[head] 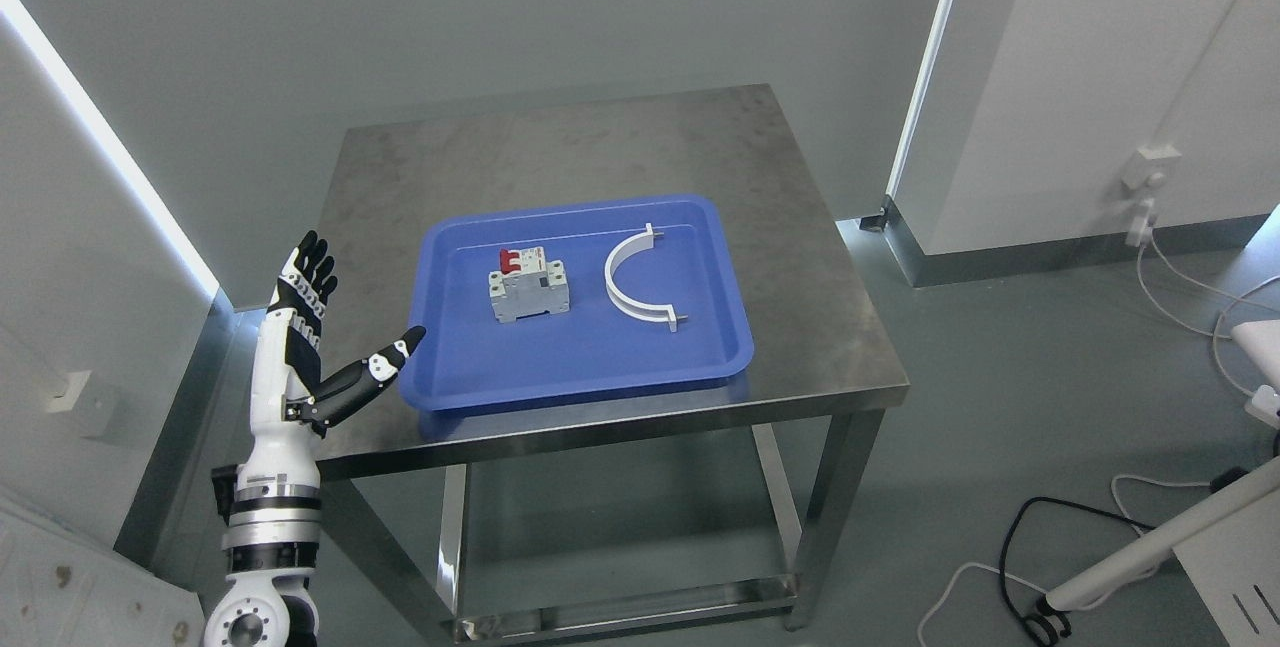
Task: Place circuit breaker on shelf
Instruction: 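Reach the left hand toward the grey circuit breaker in the blue tray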
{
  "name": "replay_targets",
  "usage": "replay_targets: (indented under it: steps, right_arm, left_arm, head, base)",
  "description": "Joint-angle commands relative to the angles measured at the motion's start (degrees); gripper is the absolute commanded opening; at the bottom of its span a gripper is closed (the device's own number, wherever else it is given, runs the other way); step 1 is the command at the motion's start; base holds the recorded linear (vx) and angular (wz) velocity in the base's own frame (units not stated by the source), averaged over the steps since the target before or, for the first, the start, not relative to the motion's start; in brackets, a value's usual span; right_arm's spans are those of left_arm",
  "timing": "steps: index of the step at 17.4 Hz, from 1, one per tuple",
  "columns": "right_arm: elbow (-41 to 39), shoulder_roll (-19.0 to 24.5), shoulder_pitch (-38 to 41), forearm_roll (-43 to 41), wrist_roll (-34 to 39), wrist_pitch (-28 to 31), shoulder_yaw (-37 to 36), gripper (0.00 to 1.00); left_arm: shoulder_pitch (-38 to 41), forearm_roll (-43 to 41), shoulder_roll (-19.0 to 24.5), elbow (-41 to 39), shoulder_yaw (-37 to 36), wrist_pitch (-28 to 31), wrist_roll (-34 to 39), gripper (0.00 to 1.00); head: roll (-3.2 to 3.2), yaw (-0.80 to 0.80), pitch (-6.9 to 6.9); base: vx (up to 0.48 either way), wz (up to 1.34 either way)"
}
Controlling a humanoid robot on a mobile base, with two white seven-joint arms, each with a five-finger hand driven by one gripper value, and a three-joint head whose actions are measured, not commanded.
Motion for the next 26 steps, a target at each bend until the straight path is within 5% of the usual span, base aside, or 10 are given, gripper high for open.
replay_targets:
  steps: [1,6,10,13,15,26]
  right_arm:
    - [0.0,-1.0,0.0,0.0,0.0,13.1,1.1,1.00]
    - [0.0,-1.0,0.0,0.0,0.0,13.1,1.1,1.00]
    - [0.0,-1.0,0.0,0.0,0.0,13.1,1.1,1.00]
    - [0.0,-1.0,0.0,0.0,0.0,13.1,1.1,1.00]
    - [0.0,-1.0,0.0,0.0,0.0,13.1,1.1,1.00]
    - [0.0,-1.0,0.0,0.0,0.0,13.1,1.1,1.00]
  left_arm:
    - [-1.0,0.0,1.0,0.1,-2.3,0.0,-2.5,1.00]
    - [-9.9,-2.4,4.6,7.3,-2.6,1.5,-13.6,1.00]
    - [-18.1,-13.5,6.1,15.0,-4.8,2.0,-18.1,0.99]
    - [-21.1,-18.6,6.2,17.3,-8.4,8.5,-23.3,0.99]
    - [-22.7,-19.6,5.7,18.5,-8.7,12.3,-23.5,0.99]
    - [-24.0,-31.2,1.0,23.7,-10.3,12.7,-24.5,0.82]
  head:
    - [0.00,0.00,0.00]
    - [0.00,0.00,0.00]
    - [0.00,0.00,0.00]
    - [0.00,0.00,0.00]
    - [0.00,0.00,0.00]
    - [0.00,0.00,0.00]
  base:
    - [0.000,0.00]
    - [0.000,0.00]
    - [0.000,0.00]
    - [0.000,0.00]
    - [0.000,0.00]
    - [0.000,0.00]
